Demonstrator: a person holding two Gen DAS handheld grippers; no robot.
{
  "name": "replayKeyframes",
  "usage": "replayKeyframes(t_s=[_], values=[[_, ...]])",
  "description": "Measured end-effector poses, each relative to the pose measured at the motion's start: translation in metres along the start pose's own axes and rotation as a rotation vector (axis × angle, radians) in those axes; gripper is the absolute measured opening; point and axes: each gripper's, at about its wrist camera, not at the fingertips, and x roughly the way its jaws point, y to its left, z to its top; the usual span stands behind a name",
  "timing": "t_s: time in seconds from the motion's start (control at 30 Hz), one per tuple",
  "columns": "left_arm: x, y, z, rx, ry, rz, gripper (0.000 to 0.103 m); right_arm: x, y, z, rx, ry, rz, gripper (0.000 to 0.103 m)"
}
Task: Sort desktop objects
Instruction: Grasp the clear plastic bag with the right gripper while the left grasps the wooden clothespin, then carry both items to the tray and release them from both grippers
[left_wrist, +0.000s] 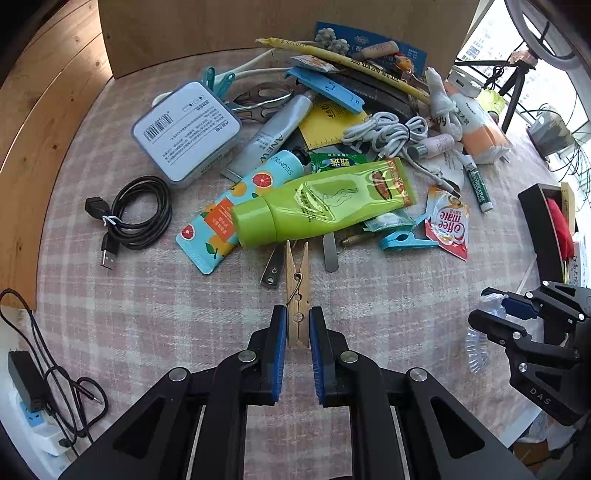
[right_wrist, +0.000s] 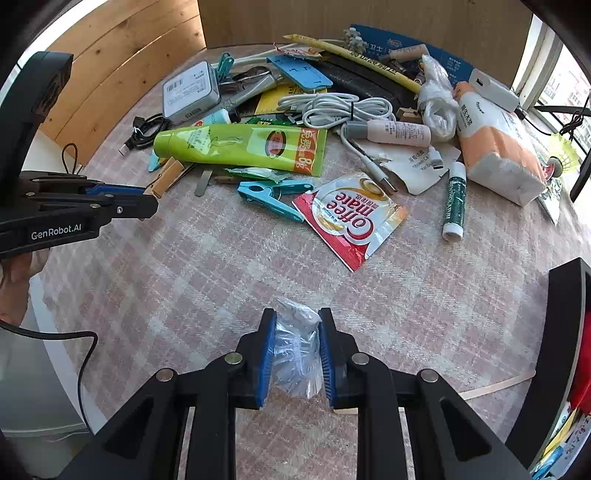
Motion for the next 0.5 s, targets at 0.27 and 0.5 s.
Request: replayKeyframes(t_s=[0.27,0.5], values=[[-0.036,-0.003,0.002,0.003,-0.041,-0.008,0.013,-0.043,-0.021,-0.02,0.045,-0.059,0.035,0.02],[-0.064,-0.068,0.007,0.071,-0.093,-0.045,0.013,-0.08,-0.039,-0.035,0.101,-0.122,0.034,0.02]])
